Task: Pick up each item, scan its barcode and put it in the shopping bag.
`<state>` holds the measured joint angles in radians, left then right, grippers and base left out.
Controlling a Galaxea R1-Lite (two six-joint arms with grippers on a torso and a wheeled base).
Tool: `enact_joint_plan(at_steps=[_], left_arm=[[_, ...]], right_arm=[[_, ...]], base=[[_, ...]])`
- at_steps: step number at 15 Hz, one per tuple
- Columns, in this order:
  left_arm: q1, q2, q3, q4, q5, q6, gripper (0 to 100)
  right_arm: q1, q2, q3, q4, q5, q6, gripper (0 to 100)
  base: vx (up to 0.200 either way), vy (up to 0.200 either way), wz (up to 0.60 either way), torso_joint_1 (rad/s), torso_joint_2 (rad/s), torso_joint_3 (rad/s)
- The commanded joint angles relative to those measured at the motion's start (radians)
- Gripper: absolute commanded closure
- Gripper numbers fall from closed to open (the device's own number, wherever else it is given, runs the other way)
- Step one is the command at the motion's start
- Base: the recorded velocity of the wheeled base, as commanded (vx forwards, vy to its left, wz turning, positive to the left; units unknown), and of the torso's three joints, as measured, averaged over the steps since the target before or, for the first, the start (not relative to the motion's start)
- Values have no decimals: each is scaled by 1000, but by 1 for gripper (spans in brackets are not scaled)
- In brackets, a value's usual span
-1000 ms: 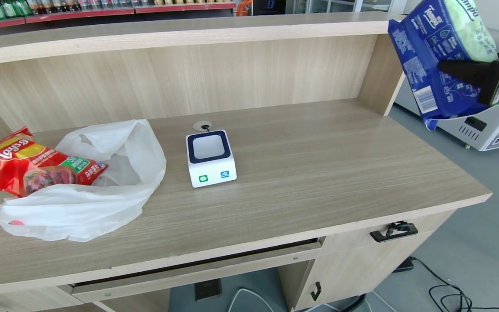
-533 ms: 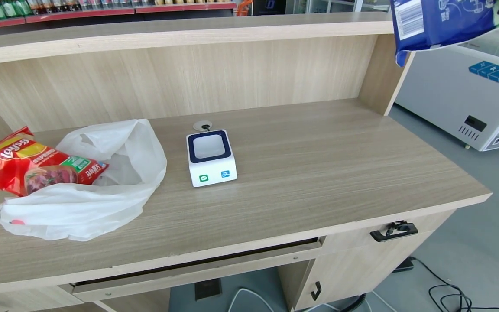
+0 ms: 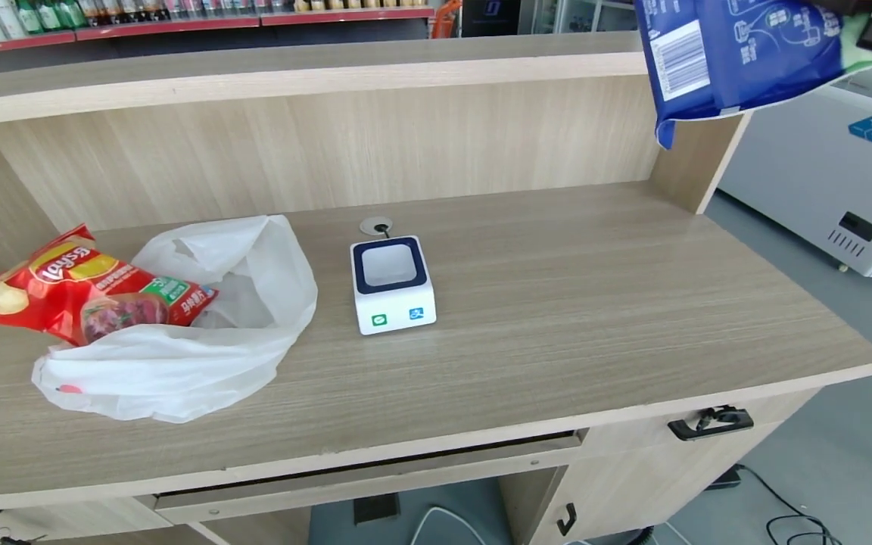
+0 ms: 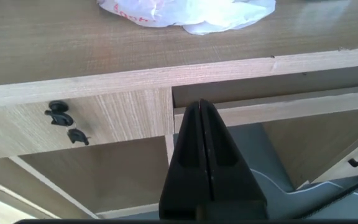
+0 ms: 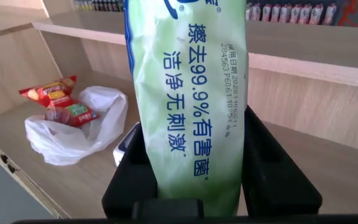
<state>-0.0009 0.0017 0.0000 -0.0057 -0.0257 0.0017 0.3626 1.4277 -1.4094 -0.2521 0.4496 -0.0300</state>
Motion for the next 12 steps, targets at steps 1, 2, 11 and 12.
enact_joint_plan(at_steps=[1, 2, 11, 12], left_arm=[[-1, 0, 0, 0, 0, 0, 100], [-1, 1, 0, 0, 0, 0, 100], [-1, 1, 0, 0, 0, 0, 100], [-1, 1, 0, 0, 1, 0, 100]], right_arm=[[36, 11, -10, 5, 1, -7, 100], [47, 14, -11, 7, 3, -13, 100], [26, 0, 151, -3, 3, -27, 100], [22, -3, 167, -4, 1, -27, 100]], base=[[0, 0, 600, 90, -388, -295], [0, 0, 600, 100, -427, -339], [0, 0, 600, 149, -503, -357], [0, 0, 600, 198, -544, -359]])
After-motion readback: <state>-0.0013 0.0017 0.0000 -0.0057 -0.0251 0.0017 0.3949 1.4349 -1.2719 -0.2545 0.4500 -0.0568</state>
